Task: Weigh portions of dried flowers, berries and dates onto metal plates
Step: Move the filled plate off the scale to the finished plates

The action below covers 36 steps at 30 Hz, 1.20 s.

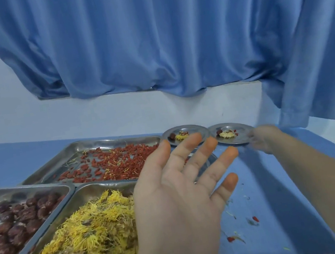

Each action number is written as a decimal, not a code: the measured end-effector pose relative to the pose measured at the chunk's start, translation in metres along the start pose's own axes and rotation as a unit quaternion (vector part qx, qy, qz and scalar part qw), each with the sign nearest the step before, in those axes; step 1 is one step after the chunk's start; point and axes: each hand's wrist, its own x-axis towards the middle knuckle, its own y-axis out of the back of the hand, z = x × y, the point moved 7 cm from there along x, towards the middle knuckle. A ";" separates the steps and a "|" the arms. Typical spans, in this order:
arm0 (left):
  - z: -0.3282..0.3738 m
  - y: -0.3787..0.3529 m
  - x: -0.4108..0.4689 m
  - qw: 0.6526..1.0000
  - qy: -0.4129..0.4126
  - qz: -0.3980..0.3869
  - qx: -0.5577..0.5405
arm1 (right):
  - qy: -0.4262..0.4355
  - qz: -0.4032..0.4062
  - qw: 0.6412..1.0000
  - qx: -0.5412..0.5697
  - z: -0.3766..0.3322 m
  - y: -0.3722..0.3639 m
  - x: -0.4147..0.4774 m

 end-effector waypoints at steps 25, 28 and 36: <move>-0.104 -0.027 -0.091 0.994 0.081 -0.009 0.068 | 0.186 -0.062 0.916 -0.350 -0.019 0.266 -0.333; -0.114 -0.013 -0.095 0.996 0.080 0.027 0.038 | 0.169 -0.061 0.884 -0.431 0.005 0.288 -0.337; -0.115 0.013 -0.105 0.997 0.053 0.051 0.018 | 0.237 -0.043 0.767 -0.594 0.033 0.288 -0.337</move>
